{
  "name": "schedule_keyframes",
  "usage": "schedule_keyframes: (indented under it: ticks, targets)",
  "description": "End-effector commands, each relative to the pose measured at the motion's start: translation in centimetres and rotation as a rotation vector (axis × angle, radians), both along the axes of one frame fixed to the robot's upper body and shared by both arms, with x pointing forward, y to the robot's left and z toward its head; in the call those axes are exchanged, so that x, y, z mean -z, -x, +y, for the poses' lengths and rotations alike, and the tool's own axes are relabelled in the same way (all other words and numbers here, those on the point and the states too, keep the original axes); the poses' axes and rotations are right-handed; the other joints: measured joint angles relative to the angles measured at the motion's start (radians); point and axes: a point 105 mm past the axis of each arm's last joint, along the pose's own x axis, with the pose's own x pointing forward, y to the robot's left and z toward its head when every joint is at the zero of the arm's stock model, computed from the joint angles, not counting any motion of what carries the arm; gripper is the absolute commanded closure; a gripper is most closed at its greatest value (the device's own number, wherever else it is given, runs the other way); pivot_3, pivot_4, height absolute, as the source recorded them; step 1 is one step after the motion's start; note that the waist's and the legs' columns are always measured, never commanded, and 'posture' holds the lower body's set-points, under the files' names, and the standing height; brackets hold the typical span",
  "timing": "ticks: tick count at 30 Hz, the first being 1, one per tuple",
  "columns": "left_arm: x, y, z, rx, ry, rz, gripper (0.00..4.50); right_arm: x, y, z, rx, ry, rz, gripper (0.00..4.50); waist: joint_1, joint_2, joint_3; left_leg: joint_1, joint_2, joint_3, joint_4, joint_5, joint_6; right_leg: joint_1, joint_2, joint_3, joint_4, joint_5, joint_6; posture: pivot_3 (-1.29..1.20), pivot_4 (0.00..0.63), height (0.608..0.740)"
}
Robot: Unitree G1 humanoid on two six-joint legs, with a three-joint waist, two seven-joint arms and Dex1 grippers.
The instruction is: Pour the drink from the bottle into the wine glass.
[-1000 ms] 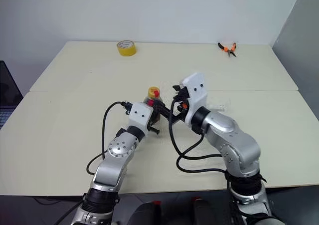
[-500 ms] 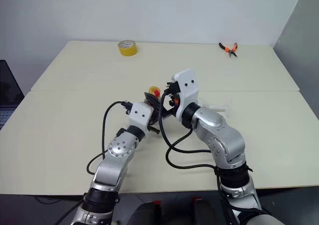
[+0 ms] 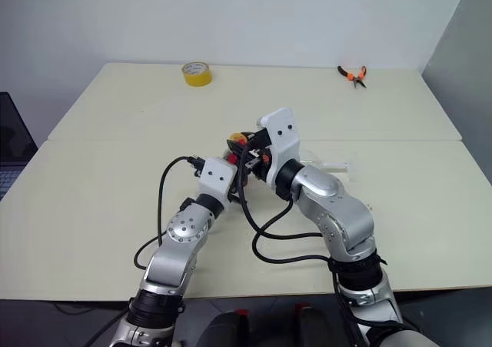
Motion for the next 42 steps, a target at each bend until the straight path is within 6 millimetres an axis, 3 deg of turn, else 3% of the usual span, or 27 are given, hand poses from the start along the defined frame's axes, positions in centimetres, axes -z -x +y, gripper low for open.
schedule_keyframes:
  ticks: [1,10,17,21,25,28,30,34,39,42]
  targets:
    - [-2.2,0.3,-0.6,0.023,0.013,-0.091,3.83,-1.2,0.4,0.0,-0.007,-0.017,-0.050,3.29,0.000,0.000,0.000,0.000,0.000,0.000,0.000,0.000,0.000,0.000,0.000,0.000,0.000,0.000,0.000,0.00,0.150,0.740]
    - [-2.2,0.2,-0.6,0.023,0.014,-0.093,3.83,-1.9,1.2,0.2,-0.106,-0.272,0.078,3.29,0.000,0.000,0.000,0.000,0.000,0.000,0.000,0.000,0.000,0.000,0.000,0.000,0.000,0.000,0.000,0.00,0.150,0.740]
    - [-2.1,0.2,-0.6,0.021,0.017,-0.092,3.83,-1.6,1.1,-0.4,-0.074,-0.291,0.096,3.29,0.000,0.000,0.000,0.000,0.000,0.000,0.000,0.000,0.000,0.000,0.000,0.000,0.000,0.000,0.000,0.00,0.150,0.740]
    - [-2.2,0.1,-0.3,0.009,0.031,-0.092,3.83,-2.2,0.3,-3.3,0.123,-0.132,-0.099,3.29,0.003,0.000,0.000,-0.001,0.000,0.000,0.000,0.000,0.000,0.000,0.000,0.000,-0.001,0.000,0.000,0.00,0.150,0.740]
    - [-2.5,0.0,0.2,-0.013,0.088,-0.090,3.83,-1.8,0.5,-9.1,0.342,0.001,-0.225,3.29,0.004,0.000,0.000,-0.002,0.000,-0.001,0.000,0.000,0.000,0.000,0.000,-0.001,-0.002,0.000,0.000,0.00,0.150,0.740]
    - [-2.8,0.0,0.5,-0.022,0.133,-0.092,3.83,-0.5,0.8,-12.6,0.463,0.049,-0.217,3.29,0.004,0.000,0.000,-0.002,0.000,-0.001,0.000,0.000,0.000,0.000,0.000,-0.001,-0.003,0.000,0.000,0.00,0.150,0.740]
    - [-3.0,-0.1,0.7,-0.028,0.166,-0.092,3.83,0.8,1.2,-14.5,0.520,0.080,-0.186,3.29,0.002,0.000,0.000,-0.002,0.000,0.000,0.000,0.000,0.000,0.000,0.000,0.000,-0.003,0.000,0.000,0.00,0.150,0.740]
    - [-4.0,-0.3,1.4,-0.042,0.218,-0.121,3.83,6.4,2.5,-20.8,0.726,0.159,-0.024,3.29,0.003,0.000,0.000,-0.001,0.000,0.000,0.000,0.000,0.000,0.000,0.000,0.000,-0.003,0.000,0.000,0.00,0.150,0.740]
    - [-4.2,-0.8,2.3,-0.063,0.226,-0.124,3.83,11.1,3.6,-24.2,0.824,0.168,0.154,3.29,0.000,0.000,0.000,0.001,0.000,0.002,0.000,0.000,0.000,0.001,0.001,0.002,-0.002,0.000,0.001,0.00,0.150,0.740]
    - [-4.2,-0.8,2.4,-0.065,0.222,-0.123,3.83,12.3,3.6,-25.3,0.858,0.163,0.192,3.29,0.000,0.000,0.000,0.002,0.000,0.002,-0.001,0.000,0.000,0.001,0.002,0.002,-0.001,0.000,0.001,0.00,0.150,0.740]
